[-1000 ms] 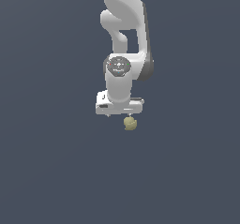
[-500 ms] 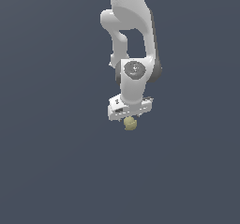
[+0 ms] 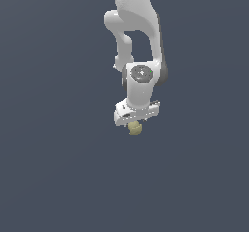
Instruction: Pick up the object and move it to a goal position.
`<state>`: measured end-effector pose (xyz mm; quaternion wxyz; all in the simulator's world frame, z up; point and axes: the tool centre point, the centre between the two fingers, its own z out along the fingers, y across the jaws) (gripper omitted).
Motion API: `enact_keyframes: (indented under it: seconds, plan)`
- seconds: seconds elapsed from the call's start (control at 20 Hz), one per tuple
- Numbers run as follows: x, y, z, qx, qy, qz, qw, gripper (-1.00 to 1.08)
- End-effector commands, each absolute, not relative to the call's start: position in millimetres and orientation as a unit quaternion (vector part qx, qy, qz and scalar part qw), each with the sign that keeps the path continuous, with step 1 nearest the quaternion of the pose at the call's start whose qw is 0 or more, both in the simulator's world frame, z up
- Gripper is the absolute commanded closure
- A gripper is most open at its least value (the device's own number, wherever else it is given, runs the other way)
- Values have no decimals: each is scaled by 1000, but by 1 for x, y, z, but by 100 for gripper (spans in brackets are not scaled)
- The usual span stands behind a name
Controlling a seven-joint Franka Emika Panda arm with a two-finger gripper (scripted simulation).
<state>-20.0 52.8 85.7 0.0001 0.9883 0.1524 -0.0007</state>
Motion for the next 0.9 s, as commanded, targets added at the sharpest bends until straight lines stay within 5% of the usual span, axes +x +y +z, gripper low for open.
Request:
enact_keyframes:
  seconds: [0.0, 0.6, 0.65, 0.85]
  plan:
    - [-21, 53, 78, 988, 153, -1, 0, -92]
    - [-20, 54, 40, 988, 156, 0, 0, -92]
    - [-20, 54, 40, 988, 156, 0, 0, 108]
    - [-20, 54, 40, 988, 156, 0, 0, 108]
